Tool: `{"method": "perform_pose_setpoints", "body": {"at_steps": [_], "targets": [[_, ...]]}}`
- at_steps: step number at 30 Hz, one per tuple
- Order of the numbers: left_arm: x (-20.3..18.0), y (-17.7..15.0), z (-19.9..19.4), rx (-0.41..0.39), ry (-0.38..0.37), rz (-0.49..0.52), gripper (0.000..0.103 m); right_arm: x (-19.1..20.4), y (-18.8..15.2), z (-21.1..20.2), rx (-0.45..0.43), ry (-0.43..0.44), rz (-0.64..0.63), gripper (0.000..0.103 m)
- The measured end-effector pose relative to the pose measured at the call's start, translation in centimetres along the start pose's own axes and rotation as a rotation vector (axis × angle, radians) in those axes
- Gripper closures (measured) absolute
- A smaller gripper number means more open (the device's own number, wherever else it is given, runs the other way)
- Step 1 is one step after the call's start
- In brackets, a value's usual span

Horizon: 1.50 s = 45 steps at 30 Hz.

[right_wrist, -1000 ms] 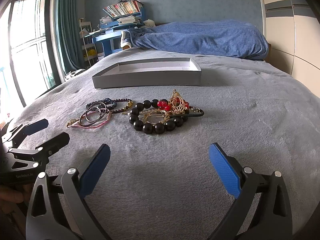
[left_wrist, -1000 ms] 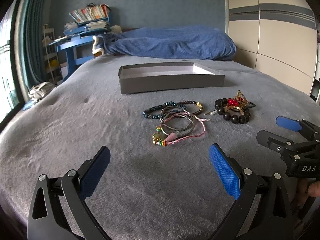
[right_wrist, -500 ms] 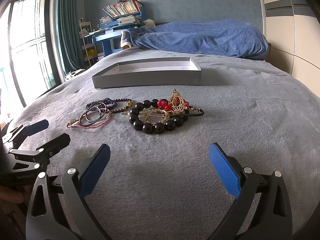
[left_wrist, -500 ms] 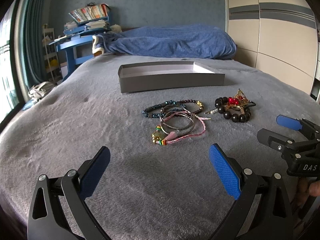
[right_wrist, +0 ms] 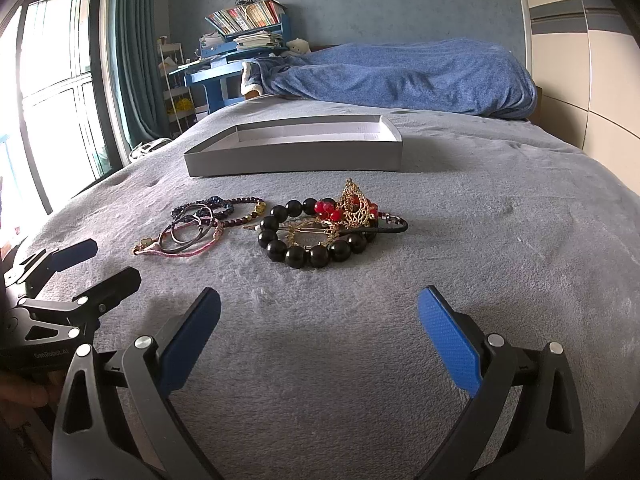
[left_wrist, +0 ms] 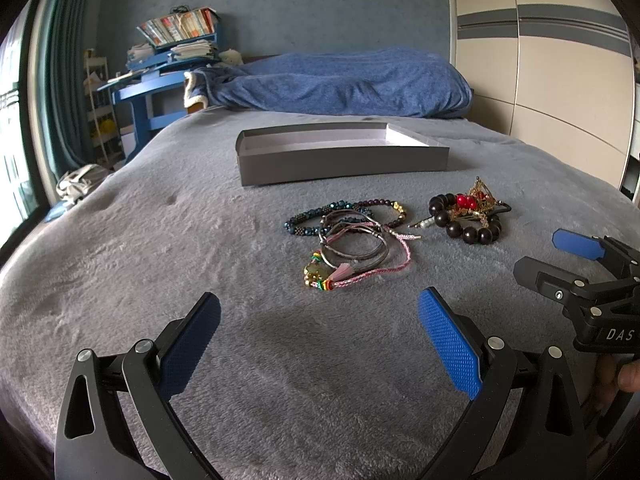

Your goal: Organize jewelry

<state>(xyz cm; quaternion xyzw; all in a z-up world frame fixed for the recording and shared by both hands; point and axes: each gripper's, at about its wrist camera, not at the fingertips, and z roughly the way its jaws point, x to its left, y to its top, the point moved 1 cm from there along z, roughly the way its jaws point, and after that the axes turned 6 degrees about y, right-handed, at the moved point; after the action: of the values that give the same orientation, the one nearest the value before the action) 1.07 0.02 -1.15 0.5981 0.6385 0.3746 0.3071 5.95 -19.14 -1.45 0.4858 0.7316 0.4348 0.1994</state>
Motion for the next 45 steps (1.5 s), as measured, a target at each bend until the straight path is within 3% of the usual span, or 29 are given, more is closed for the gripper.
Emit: {"method": "perform_pose_setpoints", "body": {"at_steps": [15, 30, 40, 45], "targets": [[0.0, 0.0, 0.0, 0.000, 0.000, 0.000, 0.005, 0.0, 0.1, -0.1, -0.001, 0.000, 0.001, 0.005], [0.6, 1.8, -1.3, -0.063, 0.015, 0.002, 0.005, -0.3, 0.6, -0.8, -0.048, -0.003, 0.015, 0.005], [1.8, 2.5, -0.1, 0.049, 0.001, 0.001, 0.005, -0.9, 2.1, -1.3, -0.062, 0.028, 0.028, 0.005], [1.0, 3.4, 0.1, 0.020, -0.039, 0.056, 0.008, -1.6, 3.5, -0.8, -0.029, 0.070, 0.044, 0.005]]}}
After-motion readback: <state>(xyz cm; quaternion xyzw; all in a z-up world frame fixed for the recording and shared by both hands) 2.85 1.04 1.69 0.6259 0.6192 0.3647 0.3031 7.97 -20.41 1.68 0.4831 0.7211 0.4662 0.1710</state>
